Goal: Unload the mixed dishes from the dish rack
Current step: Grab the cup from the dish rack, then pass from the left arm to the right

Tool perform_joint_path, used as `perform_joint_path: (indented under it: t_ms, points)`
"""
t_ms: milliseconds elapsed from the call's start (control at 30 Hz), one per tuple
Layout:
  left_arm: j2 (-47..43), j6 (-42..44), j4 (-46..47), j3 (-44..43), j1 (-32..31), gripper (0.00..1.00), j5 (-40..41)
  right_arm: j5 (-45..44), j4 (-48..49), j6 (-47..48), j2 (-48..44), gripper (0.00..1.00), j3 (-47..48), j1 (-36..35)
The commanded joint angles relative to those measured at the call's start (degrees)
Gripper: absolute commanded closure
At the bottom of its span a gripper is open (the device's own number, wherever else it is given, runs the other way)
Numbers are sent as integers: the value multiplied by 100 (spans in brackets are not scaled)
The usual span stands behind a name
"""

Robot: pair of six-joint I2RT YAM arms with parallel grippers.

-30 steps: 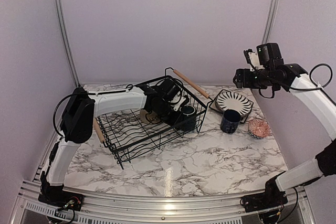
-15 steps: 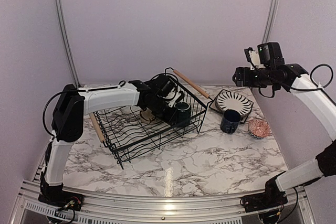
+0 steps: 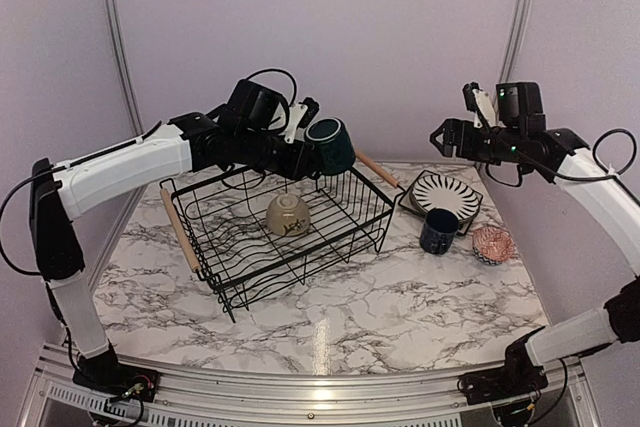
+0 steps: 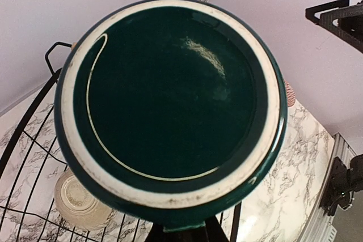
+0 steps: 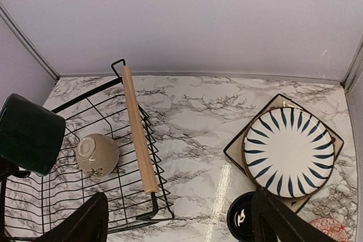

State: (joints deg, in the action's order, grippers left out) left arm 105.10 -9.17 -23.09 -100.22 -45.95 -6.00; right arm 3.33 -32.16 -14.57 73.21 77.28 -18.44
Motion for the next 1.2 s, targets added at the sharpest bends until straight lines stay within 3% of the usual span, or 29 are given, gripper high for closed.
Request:
perform_joint_path:
  t_ms: [0,300,533,900,1167]
  points:
    - [-782,-654,1685,747,148,100,-801,1063,1185,-382,-263,16,-241,-283]
    - [-1524,-2061,4334,2125,353,100,-2049,2241,3232,-1222,-95,14,-685,-994]
    - [-1504,-3206,6240,2724,403,100,-2640,2645,4025,-1733,190,13,-834,-1289]
    - [-908,-4744,7922,2885,403,100,-2982,3097,4987,-2267,614,15,-850,-1720]
    - [-651,-5062,8084,2785,394,100,-3038,3250,5734,-2559,760,18,-850,-1883]
